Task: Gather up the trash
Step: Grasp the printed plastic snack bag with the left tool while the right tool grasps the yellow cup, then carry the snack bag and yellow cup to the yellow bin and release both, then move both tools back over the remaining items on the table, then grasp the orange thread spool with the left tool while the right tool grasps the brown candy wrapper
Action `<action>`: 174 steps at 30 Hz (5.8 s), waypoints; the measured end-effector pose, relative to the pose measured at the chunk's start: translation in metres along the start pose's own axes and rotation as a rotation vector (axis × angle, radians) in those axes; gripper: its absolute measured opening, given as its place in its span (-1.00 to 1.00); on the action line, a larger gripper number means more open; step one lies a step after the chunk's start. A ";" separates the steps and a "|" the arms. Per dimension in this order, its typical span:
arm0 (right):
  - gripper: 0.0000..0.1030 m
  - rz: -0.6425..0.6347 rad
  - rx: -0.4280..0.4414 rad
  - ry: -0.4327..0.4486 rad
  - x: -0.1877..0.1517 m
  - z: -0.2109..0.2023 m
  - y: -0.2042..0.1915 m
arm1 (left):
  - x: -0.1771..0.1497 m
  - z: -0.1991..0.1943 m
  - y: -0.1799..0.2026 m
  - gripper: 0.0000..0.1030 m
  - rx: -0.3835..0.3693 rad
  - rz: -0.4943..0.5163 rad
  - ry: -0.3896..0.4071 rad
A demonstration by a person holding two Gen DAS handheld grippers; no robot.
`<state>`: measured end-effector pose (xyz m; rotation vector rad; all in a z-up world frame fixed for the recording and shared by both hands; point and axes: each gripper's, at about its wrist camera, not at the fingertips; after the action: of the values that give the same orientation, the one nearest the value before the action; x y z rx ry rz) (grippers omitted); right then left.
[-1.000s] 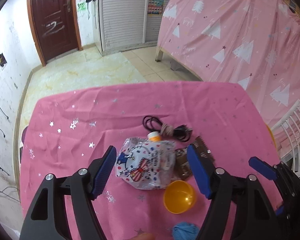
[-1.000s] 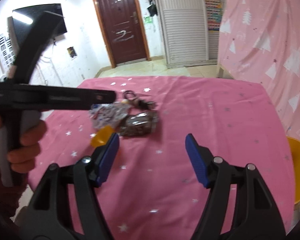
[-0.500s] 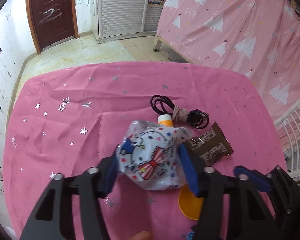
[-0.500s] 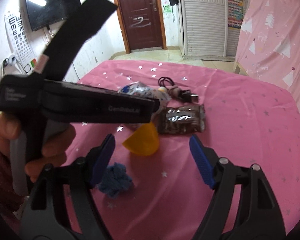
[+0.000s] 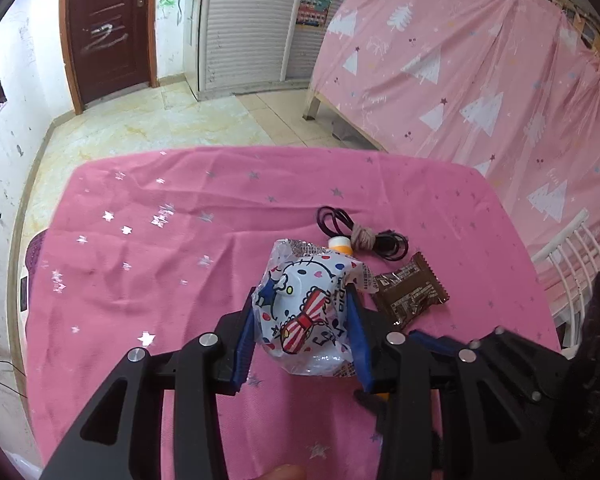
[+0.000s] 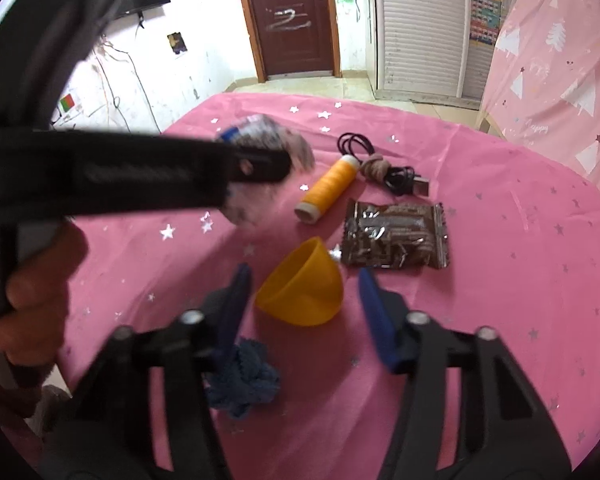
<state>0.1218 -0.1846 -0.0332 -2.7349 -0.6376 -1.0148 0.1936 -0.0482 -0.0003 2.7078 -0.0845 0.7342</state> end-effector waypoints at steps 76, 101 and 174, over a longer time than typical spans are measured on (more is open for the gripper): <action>-0.02 0.797 -0.382 0.303 -0.223 -0.151 0.317 | -0.070 0.091 0.395 0.01 -0.127 0.353 -0.172; 0.15 0.646 -0.349 0.317 -0.176 -0.148 0.277 | -0.045 0.034 0.326 0.11 -0.094 0.291 -0.063; 0.57 0.023 -0.068 -0.002 0.007 0.006 0.047 | 0.016 0.039 0.027 -0.66 0.188 0.078 0.001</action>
<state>0.1507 -0.2222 -0.0333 -2.7954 -0.5810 -1.0473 0.2221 -0.0859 -0.0154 2.8966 -0.1269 0.8027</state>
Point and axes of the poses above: each gripper's, at about its wrist camera, not at the fingertips, and z roughly the way its jaws point, y to its right, x to its top, and after that the axes turned 13 degrees about -z, right-handed
